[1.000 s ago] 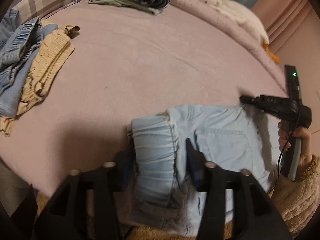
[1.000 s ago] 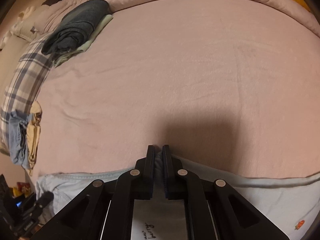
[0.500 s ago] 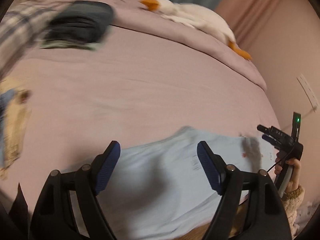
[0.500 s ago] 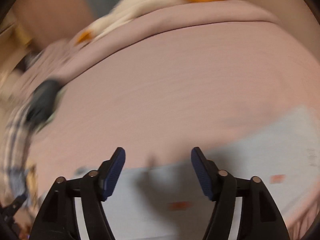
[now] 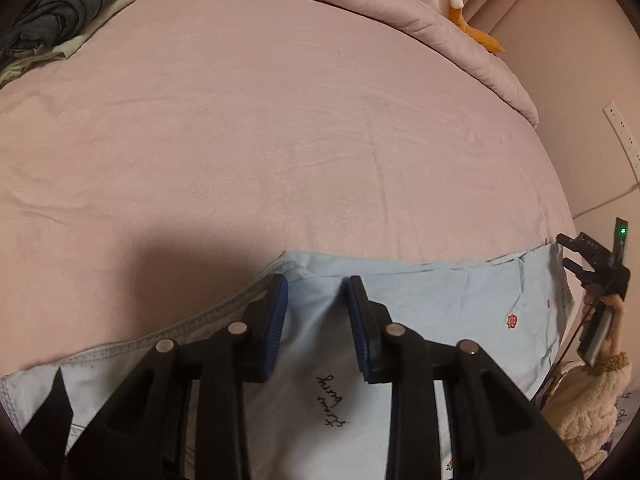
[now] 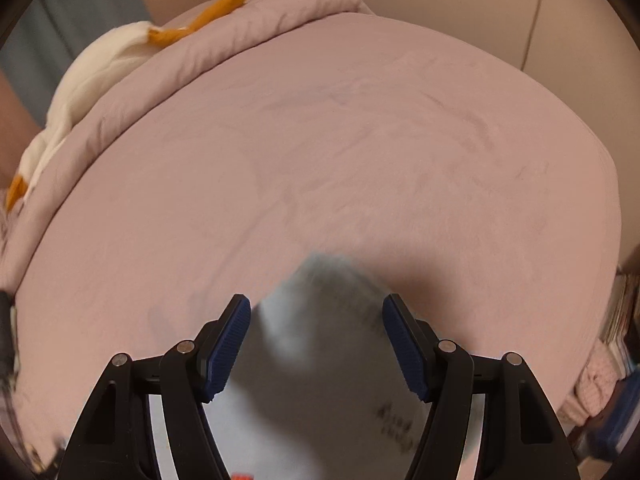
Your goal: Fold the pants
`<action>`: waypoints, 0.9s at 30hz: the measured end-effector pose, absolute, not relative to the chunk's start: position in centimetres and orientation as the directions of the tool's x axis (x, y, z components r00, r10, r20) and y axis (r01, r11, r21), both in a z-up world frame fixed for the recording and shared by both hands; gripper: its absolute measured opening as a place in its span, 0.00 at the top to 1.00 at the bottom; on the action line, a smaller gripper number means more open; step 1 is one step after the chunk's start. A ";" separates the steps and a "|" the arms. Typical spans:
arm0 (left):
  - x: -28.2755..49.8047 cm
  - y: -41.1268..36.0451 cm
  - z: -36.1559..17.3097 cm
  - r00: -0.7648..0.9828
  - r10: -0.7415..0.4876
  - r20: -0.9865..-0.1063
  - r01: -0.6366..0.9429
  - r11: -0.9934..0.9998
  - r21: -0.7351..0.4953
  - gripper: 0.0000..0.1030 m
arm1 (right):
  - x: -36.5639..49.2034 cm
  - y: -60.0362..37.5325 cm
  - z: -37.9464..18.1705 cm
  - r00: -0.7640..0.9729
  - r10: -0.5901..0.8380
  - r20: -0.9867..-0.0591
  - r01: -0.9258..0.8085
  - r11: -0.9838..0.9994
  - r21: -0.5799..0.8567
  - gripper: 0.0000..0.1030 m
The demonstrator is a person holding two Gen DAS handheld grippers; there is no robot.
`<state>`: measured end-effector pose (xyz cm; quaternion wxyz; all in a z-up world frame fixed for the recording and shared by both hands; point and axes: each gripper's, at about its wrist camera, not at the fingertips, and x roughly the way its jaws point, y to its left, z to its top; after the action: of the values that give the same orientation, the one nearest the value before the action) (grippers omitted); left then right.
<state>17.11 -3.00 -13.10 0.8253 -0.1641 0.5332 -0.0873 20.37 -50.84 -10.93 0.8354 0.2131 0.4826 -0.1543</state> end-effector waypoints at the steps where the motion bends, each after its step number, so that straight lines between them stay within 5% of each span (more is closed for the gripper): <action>1: 17.2 -2.8 -13.1 0.414 -0.321 -0.852 -0.031 0.930 -0.366 0.72 | 20.8 -49.9 -11.2 0.486 -0.065 -0.871 0.454 0.871 0.188 0.34; 2: 17.3 -2.7 -13.1 0.414 -0.323 -0.851 -0.032 0.929 -0.368 0.72 | 21.1 -50.0 -11.2 0.488 -0.074 -0.870 0.450 0.875 0.178 0.46; 3: 17.1 -2.5 -13.3 0.414 -0.324 -0.851 -0.034 0.928 -0.370 0.71 | 21.3 -49.9 -11.5 0.484 -0.079 -0.871 0.449 0.877 0.170 0.77; 6: 16.9 -2.6 -13.3 0.415 -0.326 -0.849 -0.036 0.927 -0.374 0.71 | 20.9 -49.7 -11.0 0.517 -0.117 -0.848 0.462 0.872 0.162 0.86; 19: 15.8 -3.7 -11.9 0.439 -0.291 -0.850 -0.023 0.942 -0.334 0.69 | 20.0 -51.1 -10.7 0.523 -0.076 -0.849 0.432 0.882 0.187 0.84; 20: 15.1 -3.7 -11.0 0.453 -0.314 -0.834 -0.009 0.934 -0.357 0.69 | 19.0 -51.3 -10.0 0.542 -0.065 -0.838 0.428 0.879 0.209 0.79; 23: 12.3 -3.9 -9.1 0.478 -0.377 -0.794 0.036 0.911 -0.411 0.61 | 14.7 -52.3 -8.4 0.563 -0.053 -0.825 0.443 0.862 0.247 0.42; 27: 8.6 -5.0 -9.0 0.434 -0.445 -0.784 0.094 0.887 -0.451 0.60 | 10.3 -53.6 -8.1 0.565 -0.031 -0.824 0.448 0.851 0.275 0.42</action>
<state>8.62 -5.02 -9.03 0.8288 -0.1730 0.5068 -0.1624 10.32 -53.60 -8.06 0.8531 0.2343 0.4446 -0.1402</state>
